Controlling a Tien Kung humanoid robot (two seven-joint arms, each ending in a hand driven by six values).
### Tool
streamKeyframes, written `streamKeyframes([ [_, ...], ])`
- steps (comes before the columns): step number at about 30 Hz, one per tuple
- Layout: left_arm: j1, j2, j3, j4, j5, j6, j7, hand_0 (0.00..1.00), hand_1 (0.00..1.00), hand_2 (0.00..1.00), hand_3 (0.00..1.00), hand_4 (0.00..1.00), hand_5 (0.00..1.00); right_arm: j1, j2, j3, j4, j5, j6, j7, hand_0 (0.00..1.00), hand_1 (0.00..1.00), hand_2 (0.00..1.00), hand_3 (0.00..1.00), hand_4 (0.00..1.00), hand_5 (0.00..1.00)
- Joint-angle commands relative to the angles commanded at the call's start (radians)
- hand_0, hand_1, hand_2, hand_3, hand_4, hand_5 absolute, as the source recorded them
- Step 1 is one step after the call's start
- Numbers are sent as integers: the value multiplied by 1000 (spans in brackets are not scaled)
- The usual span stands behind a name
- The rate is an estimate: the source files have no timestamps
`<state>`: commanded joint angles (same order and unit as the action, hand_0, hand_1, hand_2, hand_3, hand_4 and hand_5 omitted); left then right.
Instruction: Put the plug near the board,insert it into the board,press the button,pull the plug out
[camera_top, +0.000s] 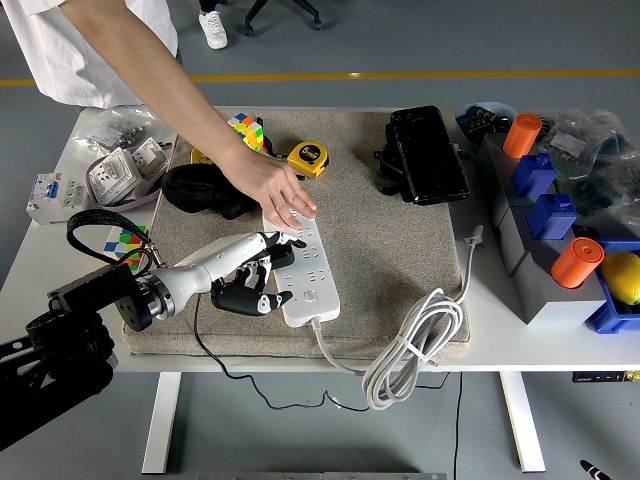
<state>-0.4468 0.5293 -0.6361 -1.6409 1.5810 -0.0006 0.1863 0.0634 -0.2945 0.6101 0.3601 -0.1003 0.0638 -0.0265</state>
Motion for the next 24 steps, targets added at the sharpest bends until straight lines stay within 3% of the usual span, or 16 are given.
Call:
streamKeyframes([
  [6,-30,-11,47,22,33,-13,5,55,52,141,920,733,2,2,0,-8,1,2,0,0,652,703,710,633,925,523],
  [13,-74,-1,109,55,29,-43,-9,57,56,145,915,711,2,6,-5,-11,1,3,0,-1,652,703,710,632,925,524],
  [24,-106,-26,170,115,-8,-51,-9,61,60,152,894,656,2,3,-3,-7,3,4,0,0,652,703,710,633,925,523],
])
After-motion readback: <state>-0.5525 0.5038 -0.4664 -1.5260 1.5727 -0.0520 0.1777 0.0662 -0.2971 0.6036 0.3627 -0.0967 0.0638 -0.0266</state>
